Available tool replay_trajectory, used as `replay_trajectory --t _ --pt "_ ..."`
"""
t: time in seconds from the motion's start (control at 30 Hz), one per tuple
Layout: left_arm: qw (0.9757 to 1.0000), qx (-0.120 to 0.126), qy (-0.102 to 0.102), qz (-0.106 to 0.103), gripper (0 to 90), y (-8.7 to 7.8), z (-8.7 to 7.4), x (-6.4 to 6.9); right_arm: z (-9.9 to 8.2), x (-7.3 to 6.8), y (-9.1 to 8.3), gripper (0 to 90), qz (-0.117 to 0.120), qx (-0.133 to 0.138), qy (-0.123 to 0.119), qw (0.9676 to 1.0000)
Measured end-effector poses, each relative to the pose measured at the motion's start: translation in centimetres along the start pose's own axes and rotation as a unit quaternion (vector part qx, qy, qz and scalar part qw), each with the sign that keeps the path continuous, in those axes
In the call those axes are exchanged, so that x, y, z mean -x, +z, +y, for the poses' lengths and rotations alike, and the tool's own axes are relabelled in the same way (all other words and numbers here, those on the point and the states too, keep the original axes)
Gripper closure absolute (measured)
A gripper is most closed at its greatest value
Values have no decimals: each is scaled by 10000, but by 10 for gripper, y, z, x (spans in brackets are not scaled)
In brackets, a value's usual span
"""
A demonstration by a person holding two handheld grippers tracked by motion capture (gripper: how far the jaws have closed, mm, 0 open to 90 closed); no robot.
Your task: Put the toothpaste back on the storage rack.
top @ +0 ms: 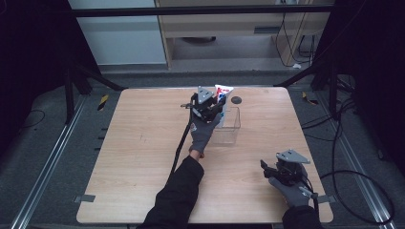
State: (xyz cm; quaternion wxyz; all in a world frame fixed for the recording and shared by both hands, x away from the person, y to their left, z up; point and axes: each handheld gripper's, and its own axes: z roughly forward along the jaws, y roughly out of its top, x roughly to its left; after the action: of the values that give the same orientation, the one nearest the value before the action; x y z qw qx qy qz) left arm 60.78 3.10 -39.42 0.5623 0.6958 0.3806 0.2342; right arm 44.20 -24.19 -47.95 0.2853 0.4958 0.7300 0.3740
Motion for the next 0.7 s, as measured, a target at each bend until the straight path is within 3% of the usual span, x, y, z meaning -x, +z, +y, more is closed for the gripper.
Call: replay_trajectory --t 0.7 --pt "9998 -219 35 -22 723 4 -29 -3 0 -1 1 298 16 -22 -22 10000"
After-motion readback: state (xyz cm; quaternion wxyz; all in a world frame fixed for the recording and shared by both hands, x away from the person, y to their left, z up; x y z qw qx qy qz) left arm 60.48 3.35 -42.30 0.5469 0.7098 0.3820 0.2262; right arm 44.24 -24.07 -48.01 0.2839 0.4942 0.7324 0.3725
